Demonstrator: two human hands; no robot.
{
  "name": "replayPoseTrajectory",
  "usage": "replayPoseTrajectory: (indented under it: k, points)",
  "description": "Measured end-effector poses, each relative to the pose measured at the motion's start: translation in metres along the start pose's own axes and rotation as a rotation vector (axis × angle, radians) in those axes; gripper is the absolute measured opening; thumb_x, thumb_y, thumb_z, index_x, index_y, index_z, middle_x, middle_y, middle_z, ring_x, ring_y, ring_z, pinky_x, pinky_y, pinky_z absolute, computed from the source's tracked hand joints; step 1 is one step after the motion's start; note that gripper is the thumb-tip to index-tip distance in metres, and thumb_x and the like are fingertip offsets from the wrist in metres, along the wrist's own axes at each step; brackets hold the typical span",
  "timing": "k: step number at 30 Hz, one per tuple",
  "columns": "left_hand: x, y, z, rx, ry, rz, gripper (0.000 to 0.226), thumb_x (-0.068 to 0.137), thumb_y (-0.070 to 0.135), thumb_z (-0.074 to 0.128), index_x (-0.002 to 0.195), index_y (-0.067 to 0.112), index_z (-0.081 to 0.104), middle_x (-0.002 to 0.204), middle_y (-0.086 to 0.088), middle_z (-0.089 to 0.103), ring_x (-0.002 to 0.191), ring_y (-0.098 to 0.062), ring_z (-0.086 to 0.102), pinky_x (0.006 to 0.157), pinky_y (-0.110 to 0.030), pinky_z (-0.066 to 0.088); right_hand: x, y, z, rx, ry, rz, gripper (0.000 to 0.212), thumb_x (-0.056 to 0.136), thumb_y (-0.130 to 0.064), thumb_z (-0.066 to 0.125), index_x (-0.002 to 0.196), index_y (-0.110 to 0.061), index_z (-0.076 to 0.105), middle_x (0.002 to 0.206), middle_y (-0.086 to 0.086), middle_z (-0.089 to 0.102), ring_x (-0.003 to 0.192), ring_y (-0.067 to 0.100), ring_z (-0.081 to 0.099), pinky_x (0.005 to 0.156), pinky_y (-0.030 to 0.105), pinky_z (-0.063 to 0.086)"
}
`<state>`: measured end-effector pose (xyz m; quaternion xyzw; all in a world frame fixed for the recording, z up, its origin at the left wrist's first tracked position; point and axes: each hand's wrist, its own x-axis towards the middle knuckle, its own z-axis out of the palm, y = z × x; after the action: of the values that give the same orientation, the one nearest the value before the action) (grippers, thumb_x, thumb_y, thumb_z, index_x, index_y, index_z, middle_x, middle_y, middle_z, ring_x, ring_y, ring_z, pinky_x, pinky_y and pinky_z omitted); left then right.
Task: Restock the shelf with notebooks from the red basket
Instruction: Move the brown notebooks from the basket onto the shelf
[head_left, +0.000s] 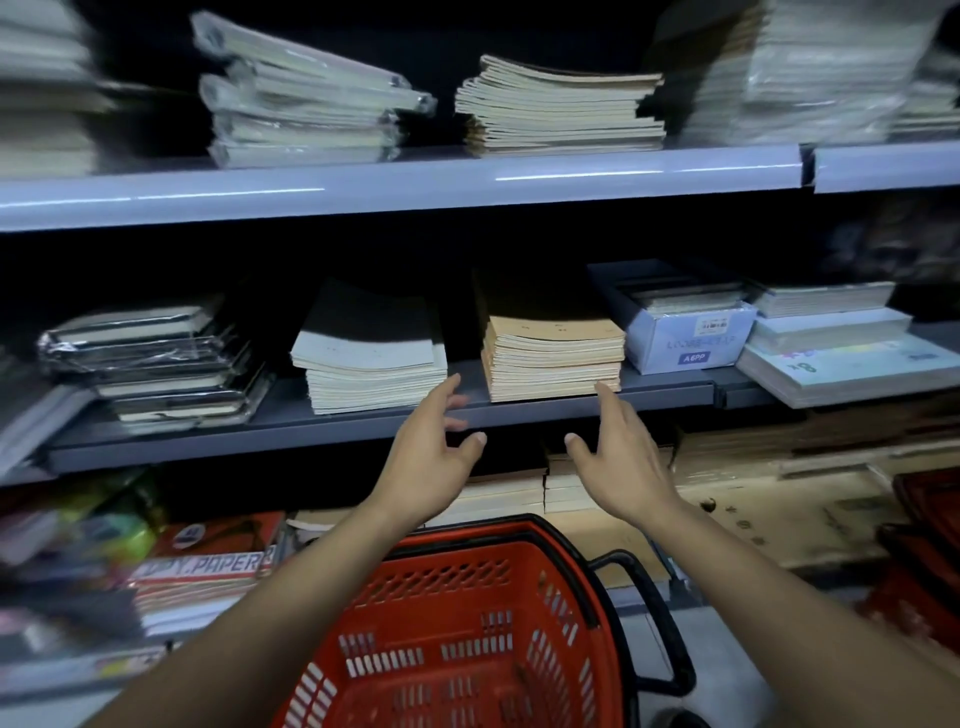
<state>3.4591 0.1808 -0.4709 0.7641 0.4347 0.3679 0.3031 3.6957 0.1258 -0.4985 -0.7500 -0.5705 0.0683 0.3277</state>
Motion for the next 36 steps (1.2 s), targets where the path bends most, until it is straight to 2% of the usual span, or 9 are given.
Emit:
replayPoseTrajectory:
  k: [3,8,13,18,23,29,33,36]
  points:
    - [-0.011,-0.005,-0.008,0.013,0.020,-0.003,0.074,0.098,0.025,0.068,0.160,0.027,0.029,0.140,0.016,0.053,0.117,0.000,0.057,0.098,-0.035,0.054,-0.014,-0.010,0.003,0.018,-0.021,-0.014,0.077,0.103,-0.037,0.057,0.165,-0.015,0.017,0.164,0.009,0.034,0.149,0.028,0.035,0.116,0.042,0.035]
    - [-0.033,-0.020,-0.018,0.018,0.055,-0.031,0.074,0.097,0.024,0.068,0.160,0.025,0.030,0.141,0.009,0.056,0.116,-0.004,0.059,0.096,-0.036,0.056,-0.031,-0.018,0.018,0.002,-0.061,-0.039,0.075,0.103,-0.040,0.056,0.164,-0.014,0.020,0.159,0.011,0.039,0.143,0.029,0.042,0.112,0.041,0.040]
    - [-0.055,-0.041,-0.019,0.021,0.055,-0.082,0.074,0.098,0.023,0.068,0.161,0.021,0.030,0.138,0.007,0.056,0.113,-0.009,0.060,0.089,-0.026,0.047,-0.047,-0.025,0.039,-0.018,-0.120,-0.062,0.071,0.103,-0.041,0.055,0.162,-0.017,0.024,0.155,0.010,0.042,0.140,0.030,0.045,0.109,0.044,0.044]
    - [-0.071,-0.068,-0.012,-0.010,0.029,-0.175,0.074,0.098,0.024,0.069,0.160,0.021,0.029,0.135,0.004,0.057,0.106,-0.012,0.063,0.088,-0.030,0.052,-0.058,-0.024,0.064,-0.036,-0.185,-0.070,0.069,0.100,-0.041,0.057,0.159,-0.018,0.030,0.146,0.010,0.048,0.136,0.030,0.049,0.106,0.046,0.047]
    - [-0.081,-0.092,-0.001,0.028,0.011,-0.239,0.071,0.097,0.018,0.068,0.159,0.014,0.032,0.124,0.004,0.058,0.096,-0.012,0.066,0.077,-0.019,0.046,-0.069,-0.017,0.094,-0.059,-0.263,-0.058,0.064,0.101,-0.040,0.057,0.156,-0.014,0.035,0.147,0.012,0.050,0.137,0.032,0.048,0.109,0.042,0.044]
    - [-0.088,-0.129,0.022,0.034,-0.019,-0.340,0.063,0.095,0.018,0.070,0.151,0.014,0.041,0.115,0.002,0.061,0.089,-0.017,0.063,0.088,-0.038,0.055,-0.080,0.001,0.135,-0.103,-0.419,-0.006,0.065,0.101,-0.047,0.055,0.155,-0.016,0.038,0.147,0.011,0.054,0.135,0.033,0.052,0.107,0.044,0.048]
    - [-0.097,-0.157,0.039,0.063,-0.069,-0.441,0.058,0.097,0.021,0.068,0.149,0.015,0.043,0.113,0.003,0.059,0.099,-0.019,0.061,0.084,-0.032,0.048,-0.086,0.015,0.162,-0.114,-0.559,0.087,0.059,0.099,-0.046,0.058,0.148,-0.015,0.052,0.143,0.011,0.059,0.132,0.034,0.055,0.108,0.042,0.048]
    - [-0.104,-0.177,0.053,0.076,-0.110,-0.528,0.053,0.095,0.020,0.068,0.144,0.015,0.048,0.112,0.000,0.062,0.099,-0.020,0.063,0.085,-0.030,0.050,-0.091,0.027,0.182,-0.118,-0.633,0.159,0.050,0.096,-0.044,0.060,0.137,-0.015,0.064,0.135,0.012,0.067,0.126,0.032,0.062,0.106,0.039,0.051]
